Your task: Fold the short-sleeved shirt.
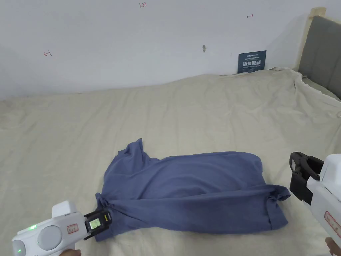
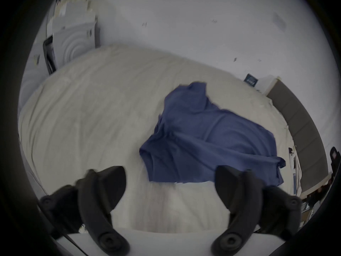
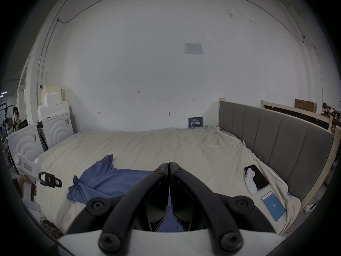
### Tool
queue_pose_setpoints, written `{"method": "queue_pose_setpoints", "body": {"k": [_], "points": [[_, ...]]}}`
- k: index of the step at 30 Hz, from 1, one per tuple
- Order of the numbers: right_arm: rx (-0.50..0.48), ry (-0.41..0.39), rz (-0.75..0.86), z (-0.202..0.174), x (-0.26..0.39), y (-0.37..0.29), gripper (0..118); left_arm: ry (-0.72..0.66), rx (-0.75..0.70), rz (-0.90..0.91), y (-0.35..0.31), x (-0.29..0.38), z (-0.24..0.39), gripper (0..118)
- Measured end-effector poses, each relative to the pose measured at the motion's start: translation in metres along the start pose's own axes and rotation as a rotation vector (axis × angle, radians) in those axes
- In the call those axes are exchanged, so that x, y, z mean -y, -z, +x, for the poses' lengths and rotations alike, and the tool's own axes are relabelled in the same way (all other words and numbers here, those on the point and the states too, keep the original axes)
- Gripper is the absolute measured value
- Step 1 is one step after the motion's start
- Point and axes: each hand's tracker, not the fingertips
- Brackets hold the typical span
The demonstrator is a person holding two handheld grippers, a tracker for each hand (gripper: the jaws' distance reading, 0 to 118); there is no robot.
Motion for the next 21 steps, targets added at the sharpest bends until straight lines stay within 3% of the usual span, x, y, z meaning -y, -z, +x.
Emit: {"method": "queue_pose_setpoints", "body": {"k": [5, 7, 11, 14, 15, 21], "points": [[0.014, 0.007, -0.041, 0.004, 0.006, 0.019, 0, 0.087, -0.120, -0.077, 0.044, 0.005, 0.000, 104], [0.020, 0.011, -0.053, 0.005, 0.009, 0.025, 0, 0.088, -0.129, -0.094, 0.053, 0.006, 0.003, 99], [0.033, 0.019, -0.083, 0.013, 0.017, 0.034, 0, 0.116, -0.116, -0.126, 0.065, 0.009, 0.009, 70], [0.041, 0.030, -0.117, 0.016, 0.023, 0.038, 0, 0.112, -0.096, -0.155, 0.071, 0.008, 0.013, 25], [0.045, 0.035, -0.130, 0.017, 0.026, 0.040, 0, 0.100, -0.068, -0.164, 0.072, 0.007, 0.015, 17], [0.056, 0.106, -0.311, 0.029, 0.059, 0.062, 6, 0.111, -0.044, -0.157, 0.071, 0.002, 0.015, 8]]}}
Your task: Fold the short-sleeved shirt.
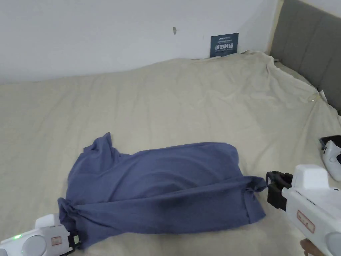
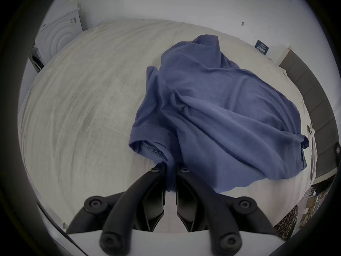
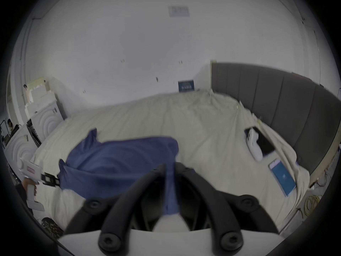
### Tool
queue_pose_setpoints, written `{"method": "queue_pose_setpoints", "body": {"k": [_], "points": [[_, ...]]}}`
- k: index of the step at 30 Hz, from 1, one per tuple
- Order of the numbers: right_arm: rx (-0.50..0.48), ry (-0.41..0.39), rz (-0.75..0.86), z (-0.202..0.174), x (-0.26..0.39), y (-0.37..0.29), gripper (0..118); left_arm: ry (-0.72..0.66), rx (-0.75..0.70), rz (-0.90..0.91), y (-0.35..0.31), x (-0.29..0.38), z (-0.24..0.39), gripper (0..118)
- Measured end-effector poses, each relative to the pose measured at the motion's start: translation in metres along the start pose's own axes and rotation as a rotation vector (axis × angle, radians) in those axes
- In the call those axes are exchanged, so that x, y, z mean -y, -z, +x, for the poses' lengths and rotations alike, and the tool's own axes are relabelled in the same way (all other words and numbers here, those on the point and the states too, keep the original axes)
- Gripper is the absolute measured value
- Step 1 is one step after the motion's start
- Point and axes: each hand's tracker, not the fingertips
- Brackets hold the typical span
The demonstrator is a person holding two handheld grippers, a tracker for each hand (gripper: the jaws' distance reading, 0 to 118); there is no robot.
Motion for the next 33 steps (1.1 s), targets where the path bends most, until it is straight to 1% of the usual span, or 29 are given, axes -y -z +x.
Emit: {"method": "queue_pose_setpoints", "body": {"k": [1, 2, 3, 4, 5, 9, 11, 13, 15, 16, 17, 19, 21, 22, 25, 30, 31, 33], "points": [[0.019, -0.005, -0.056, 0.002, 0.006, 0.010, 18, -0.006, 0.015, 0.016, -0.005, 0.000, -0.003, 7], [0.012, -0.003, -0.103, 0.005, 0.012, 0.020, 36, -0.012, 0.027, 0.034, -0.009, 0.000, -0.005, 7], [0.015, -0.003, -0.151, 0.013, 0.021, 0.034, 62, -0.012, 0.034, 0.044, -0.014, 0.000, -0.007, 7], [0.017, -0.003, -0.199, 0.015, 0.028, 0.045, 77, -0.011, 0.043, 0.061, -0.019, -0.001, -0.008, 7], [0.020, -0.003, -0.224, 0.017, 0.033, 0.054, 81, -0.008, 0.053, 0.073, -0.023, -0.002, -0.011, 7], [0.054, -0.018, -0.344, 0.024, 0.054, 0.094, 80, -0.004, 0.084, 0.099, -0.037, -0.007, -0.015, 6], [0.053, 0.000, -0.365, 0.021, 0.060, 0.104, 79, -0.002, 0.092, 0.106, -0.040, -0.009, -0.015, 6], [0.057, 0.022, -0.400, 0.019, 0.063, 0.114, 71, 0.004, 0.093, 0.110, -0.040, -0.009, -0.014, 6], [0.040, 0.019, -0.408, 0.016, 0.066, 0.117, 59, 0.007, 0.091, 0.105, -0.038, -0.008, -0.015, 6], [0.029, 0.013, -0.414, 0.013, 0.067, 0.119, 55, 0.006, 0.092, 0.102, -0.037, -0.007, -0.015, 6], [0.023, 0.000, -0.419, 0.011, 0.068, 0.120, 51, 0.003, 0.091, 0.100, -0.037, -0.006, -0.016, 6], [0.040, -0.050, -0.437, 0.001, 0.067, 0.113, 38, -0.008, 0.094, 0.092, -0.035, -0.004, -0.019, 6], [0.010, -0.076, -0.418, -0.001, 0.065, 0.108, 12, -0.016, 0.095, 0.088, -0.034, -0.002, -0.022, 6], [-0.004, -0.086, -0.411, -0.004, 0.062, 0.102, 12, -0.019, 0.094, 0.087, -0.034, -0.001, -0.023, 6], [0.000, -0.127, -0.376, -0.012, 0.055, 0.086, 12, -0.029, 0.090, 0.088, -0.035, 0.001, -0.028, 6], [-0.004, -0.087, -0.321, -0.010, 0.042, 0.056, 12, -0.056, 0.094, 0.095, -0.045, 0.006, -0.036, 6], [-0.008, -0.085, -0.315, 0.006, 0.044, 0.058, 12, -0.057, 0.094, 0.097, -0.049, 0.007, -0.037, 6], [-0.015, -0.077, -0.301, 0.011, 0.042, 0.046, 11, -0.046, 0.085, 0.103, -0.059, 0.013, -0.036, 6]]}}
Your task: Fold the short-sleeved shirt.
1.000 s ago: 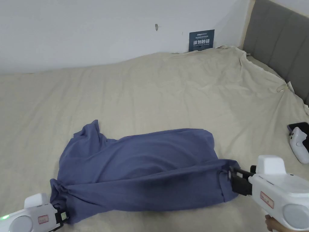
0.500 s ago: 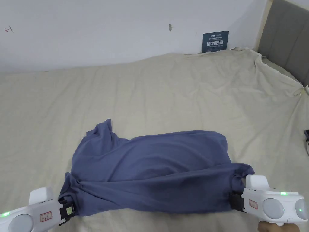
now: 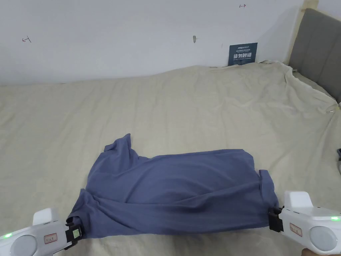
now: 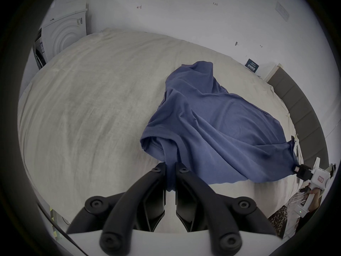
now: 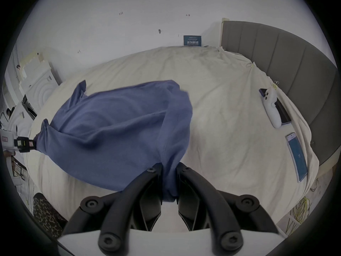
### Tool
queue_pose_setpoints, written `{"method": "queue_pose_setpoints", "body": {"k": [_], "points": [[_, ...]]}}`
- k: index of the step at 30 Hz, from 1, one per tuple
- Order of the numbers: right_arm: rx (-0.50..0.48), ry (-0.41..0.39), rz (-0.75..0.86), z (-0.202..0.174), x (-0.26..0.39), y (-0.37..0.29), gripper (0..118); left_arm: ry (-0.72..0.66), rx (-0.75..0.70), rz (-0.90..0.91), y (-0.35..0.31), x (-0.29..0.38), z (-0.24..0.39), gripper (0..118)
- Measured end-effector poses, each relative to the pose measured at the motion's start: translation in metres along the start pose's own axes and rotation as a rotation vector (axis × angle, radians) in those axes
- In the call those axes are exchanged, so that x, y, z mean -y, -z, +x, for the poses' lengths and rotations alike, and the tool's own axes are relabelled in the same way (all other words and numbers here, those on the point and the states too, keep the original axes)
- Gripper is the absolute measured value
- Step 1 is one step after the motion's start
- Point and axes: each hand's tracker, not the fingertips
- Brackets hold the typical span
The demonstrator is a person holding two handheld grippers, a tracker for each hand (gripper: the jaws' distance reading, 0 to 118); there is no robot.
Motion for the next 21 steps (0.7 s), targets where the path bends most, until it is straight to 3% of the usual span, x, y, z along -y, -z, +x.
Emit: {"method": "queue_pose_setpoints", "body": {"k": [11, 21], "points": [[-0.013, 0.056, -0.026, 0.030, 0.057, -0.040, 11, -0.020, 0.021, -0.038, -0.033, 0.062, -0.024, 6], [0.049, 0.099, -0.094, 0.030, 0.101, -0.001, 12, -0.047, -0.036, -0.095, -0.011, 0.103, -0.026, 6]]}}
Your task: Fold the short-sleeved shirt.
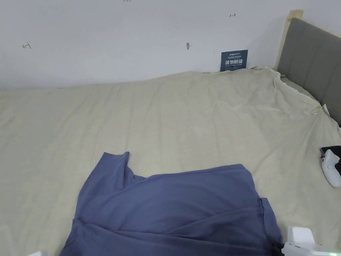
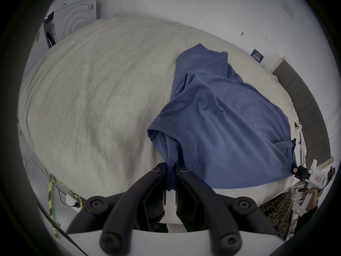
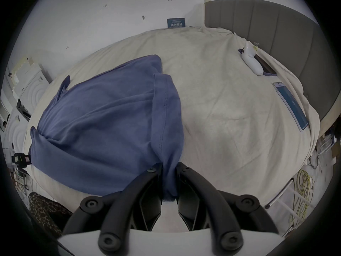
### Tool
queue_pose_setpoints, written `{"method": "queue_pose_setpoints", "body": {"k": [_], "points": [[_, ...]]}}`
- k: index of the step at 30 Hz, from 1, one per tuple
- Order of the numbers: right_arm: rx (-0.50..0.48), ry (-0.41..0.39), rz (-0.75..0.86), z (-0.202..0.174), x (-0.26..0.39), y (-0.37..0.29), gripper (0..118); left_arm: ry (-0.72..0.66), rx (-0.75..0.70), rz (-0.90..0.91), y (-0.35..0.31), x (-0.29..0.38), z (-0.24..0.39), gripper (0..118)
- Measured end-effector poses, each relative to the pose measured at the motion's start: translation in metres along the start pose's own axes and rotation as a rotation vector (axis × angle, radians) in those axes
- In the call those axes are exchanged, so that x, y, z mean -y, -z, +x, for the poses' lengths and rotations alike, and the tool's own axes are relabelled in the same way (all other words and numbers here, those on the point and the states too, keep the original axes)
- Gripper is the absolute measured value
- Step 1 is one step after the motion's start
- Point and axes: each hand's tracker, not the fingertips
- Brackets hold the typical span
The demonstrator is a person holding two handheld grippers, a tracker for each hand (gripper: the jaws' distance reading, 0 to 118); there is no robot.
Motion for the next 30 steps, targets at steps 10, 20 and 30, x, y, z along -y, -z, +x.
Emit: {"method": "queue_pose_setpoints", "body": {"k": [10, 20, 30], "points": [[0.046, -0.025, 0.044, -0.020, -0.018, -0.043, 76, -0.016, -0.057, 0.048, -0.017, 0.000, 0.011, 81], [-0.021, -0.092, 0.599, -0.063, -0.094, -0.165, 75, 0.023, 0.068, 0.514, -0.130, -0.055, 0.075, 102], [0.013, -0.144, 0.858, -0.095, -0.103, -0.202, 0, 0.215, 0.020, 0.886, -0.180, -0.055, 0.133, 1]]}}
